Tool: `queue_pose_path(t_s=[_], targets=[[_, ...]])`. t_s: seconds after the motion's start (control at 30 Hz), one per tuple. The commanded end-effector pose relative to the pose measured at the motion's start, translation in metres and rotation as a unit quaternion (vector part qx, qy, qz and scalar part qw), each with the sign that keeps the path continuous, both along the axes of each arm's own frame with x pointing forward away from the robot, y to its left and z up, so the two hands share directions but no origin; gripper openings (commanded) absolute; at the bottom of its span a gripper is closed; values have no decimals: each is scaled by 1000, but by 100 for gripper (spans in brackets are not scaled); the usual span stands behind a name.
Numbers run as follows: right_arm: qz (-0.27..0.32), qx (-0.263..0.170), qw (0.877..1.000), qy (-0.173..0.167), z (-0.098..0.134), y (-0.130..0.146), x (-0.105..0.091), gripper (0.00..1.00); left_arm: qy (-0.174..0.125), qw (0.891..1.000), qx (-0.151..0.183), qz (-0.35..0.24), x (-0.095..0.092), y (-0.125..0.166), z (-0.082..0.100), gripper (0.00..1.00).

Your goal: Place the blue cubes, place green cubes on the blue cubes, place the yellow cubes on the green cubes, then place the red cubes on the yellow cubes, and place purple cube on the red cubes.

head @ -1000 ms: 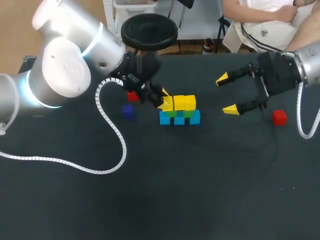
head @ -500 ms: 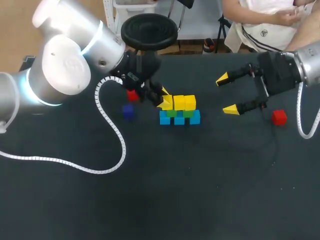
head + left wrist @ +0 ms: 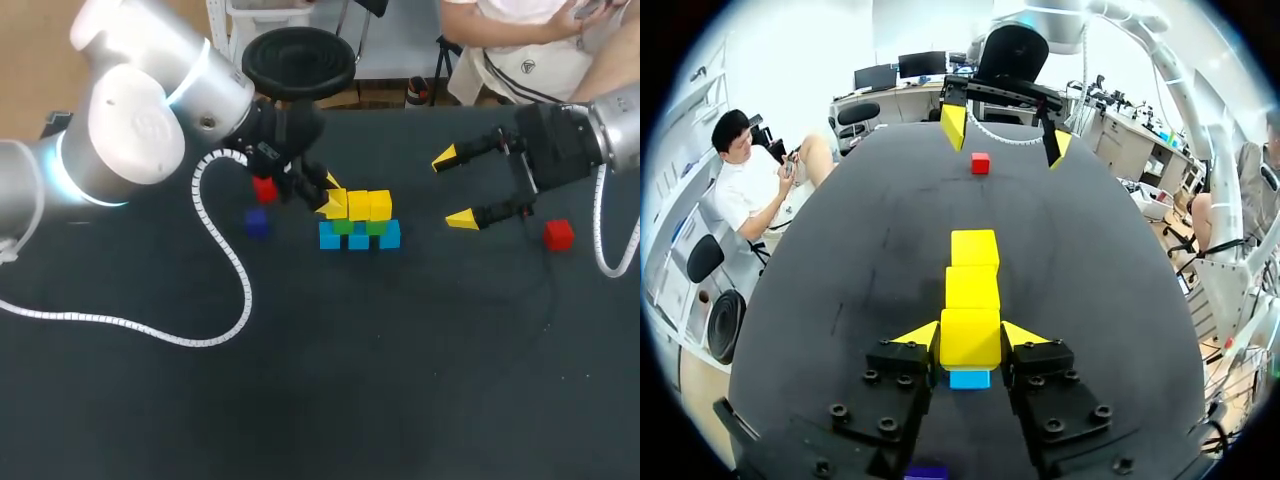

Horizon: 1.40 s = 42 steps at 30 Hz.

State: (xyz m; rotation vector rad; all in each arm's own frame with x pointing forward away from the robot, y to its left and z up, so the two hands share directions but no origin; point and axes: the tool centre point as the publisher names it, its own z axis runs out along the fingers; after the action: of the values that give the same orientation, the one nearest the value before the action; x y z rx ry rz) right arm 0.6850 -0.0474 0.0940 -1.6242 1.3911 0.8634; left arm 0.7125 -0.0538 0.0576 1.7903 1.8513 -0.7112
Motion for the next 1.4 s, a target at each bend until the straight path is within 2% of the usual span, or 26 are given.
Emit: queue_pose_path(t_s=[0.03, 1.4], targets=[[0, 0, 1000, 0, 0, 0, 0, 100, 2, 1000, 1, -3, 3, 0, 0, 0], [0, 0, 1000, 0, 0, 0, 0, 100, 4, 1000, 4, -8, 0, -1, -2, 0]])
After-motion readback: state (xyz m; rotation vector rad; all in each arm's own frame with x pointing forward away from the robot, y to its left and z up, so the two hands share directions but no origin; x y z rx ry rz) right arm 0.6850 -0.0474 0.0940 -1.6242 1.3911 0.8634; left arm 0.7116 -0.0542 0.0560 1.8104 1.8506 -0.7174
